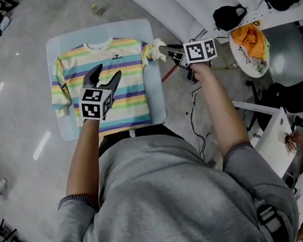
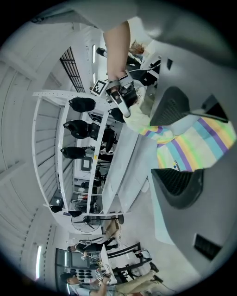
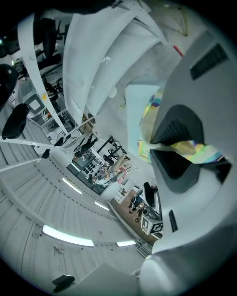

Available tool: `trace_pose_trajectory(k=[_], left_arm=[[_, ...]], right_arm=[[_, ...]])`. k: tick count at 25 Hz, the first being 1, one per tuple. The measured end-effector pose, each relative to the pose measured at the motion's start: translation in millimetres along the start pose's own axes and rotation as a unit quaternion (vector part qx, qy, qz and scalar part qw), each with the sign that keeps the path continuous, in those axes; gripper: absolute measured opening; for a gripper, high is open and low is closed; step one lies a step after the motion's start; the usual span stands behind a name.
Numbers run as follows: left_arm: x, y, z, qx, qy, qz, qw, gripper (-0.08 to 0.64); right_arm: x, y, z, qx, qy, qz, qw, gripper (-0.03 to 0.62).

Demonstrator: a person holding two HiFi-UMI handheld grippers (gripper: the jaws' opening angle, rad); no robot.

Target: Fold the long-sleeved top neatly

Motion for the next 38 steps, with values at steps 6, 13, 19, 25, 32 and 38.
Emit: trace_pose_trajectory(k=[6,13,19,25,32,38], left_arm=[[30,2,33,-0.004,-0.012,-0.009,0.9999,0.305],[65,17,61,-0.004,-0.03,0.009,0.9995,0.305],[96,34,82,0.006,-0.041,0.024,0.9989,0.305],[128,56,98,0.017,-0.048,0.044,0.9977,0.305],[156,76,109,0.026,-0.046,0.063,0.9966,0.305],[181,96,132,0.039,-0.045,0.073,0.9955,0.305]], right_arm=[[50,-2,-39,0.032,-0.027,0.038,0.998,0.035],[104,4,-93,0.086,-0.052,0.092,0.991,0.037],[138,13,-154,0.119,-0.06,0.107,0.985,0.037],[160,25,-221,0.135,-0.047,0.086,0.986,0.037],[173,38,-292,0.141,-0.014,0.073,0.987,0.041],[182,49,-342,0.148,0.008,0.068,0.987,0.187]])
Point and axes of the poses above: the fingertips, and each gripper's own axes: z backward along the fingers, x to its left, y out of its underside, the point moved 1 cm from there along z, backward along the fingers, and after that the axes turned 14 degrees about y, right-handed, at the moved point
